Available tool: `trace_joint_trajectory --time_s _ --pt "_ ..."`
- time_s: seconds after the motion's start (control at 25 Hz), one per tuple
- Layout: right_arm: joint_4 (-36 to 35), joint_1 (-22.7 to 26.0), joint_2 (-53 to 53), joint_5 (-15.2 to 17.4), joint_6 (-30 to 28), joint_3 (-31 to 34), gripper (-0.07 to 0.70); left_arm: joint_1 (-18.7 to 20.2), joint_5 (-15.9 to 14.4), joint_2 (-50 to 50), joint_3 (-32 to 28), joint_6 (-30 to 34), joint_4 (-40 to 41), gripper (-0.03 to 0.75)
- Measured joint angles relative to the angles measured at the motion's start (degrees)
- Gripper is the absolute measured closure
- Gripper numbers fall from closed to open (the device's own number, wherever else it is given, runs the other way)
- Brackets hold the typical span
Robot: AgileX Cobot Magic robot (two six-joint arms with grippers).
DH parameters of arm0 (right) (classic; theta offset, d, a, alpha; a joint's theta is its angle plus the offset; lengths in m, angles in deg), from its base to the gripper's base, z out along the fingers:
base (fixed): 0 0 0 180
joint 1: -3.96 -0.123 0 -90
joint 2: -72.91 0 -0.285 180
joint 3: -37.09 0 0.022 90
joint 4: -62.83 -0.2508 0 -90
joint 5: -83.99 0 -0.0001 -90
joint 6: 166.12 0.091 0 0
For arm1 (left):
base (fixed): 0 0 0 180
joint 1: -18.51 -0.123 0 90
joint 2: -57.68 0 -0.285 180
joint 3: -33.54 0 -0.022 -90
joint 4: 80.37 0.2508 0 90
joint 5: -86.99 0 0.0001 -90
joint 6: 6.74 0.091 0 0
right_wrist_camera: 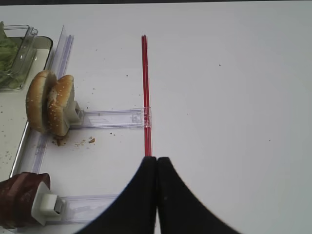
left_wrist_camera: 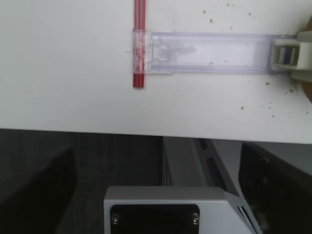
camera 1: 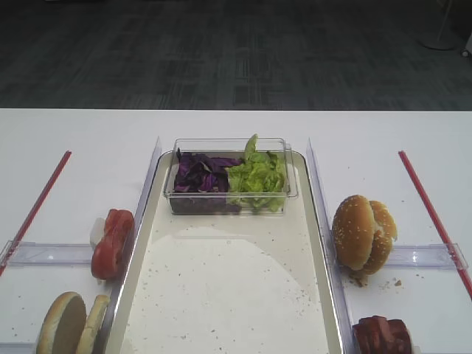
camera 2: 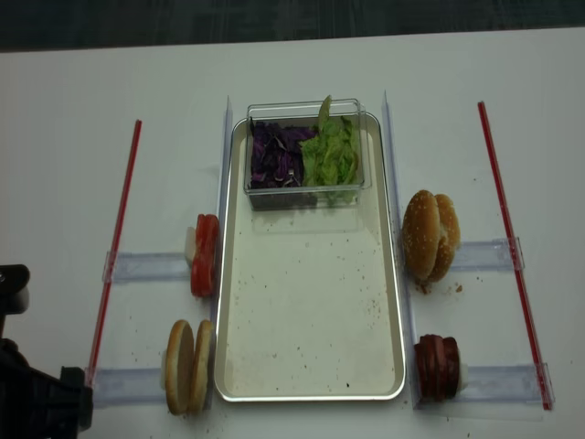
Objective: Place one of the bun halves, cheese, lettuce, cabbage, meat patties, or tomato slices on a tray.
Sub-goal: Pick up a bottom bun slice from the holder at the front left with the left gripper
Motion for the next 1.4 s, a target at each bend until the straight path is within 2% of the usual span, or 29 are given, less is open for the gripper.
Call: trace_joint_trajectory --time_s 0.12,0.4,0.64,0.96,1.16,1.4 --pt "0.00 0.00 0.00 0.00 0.00 0.00 0.267 0.00 0.81 5.14 0.00 -0.10 0.23 0.097" --pt "0.00 0.00 0.00 0.00 0.00 0.00 0.267 0.00 1.34 6.03 0.38 -0.44 0.23 0.097" --pt "0.00 0.00 0.00 0.00 0.00 0.00 0.267 0.00 2.97 6.57 3.99 -1.56 0.37 0.097" --pt "0.00 0.00 0.00 0.00 0.00 0.00 0.267 0.00 2.85 15.52 9.50 -1.89 0.37 0.097" --pt "0.00 0.00 0.00 0.00 0.00 0.00 0.267 0.00 2.85 16.36 10.50 -1.98 0.37 0.097" --pt "0.00 0.00 0.00 0.00 0.00 0.00 0.267 0.00 1.47 16.54 10.78 -2.36 -2.12 0.097"
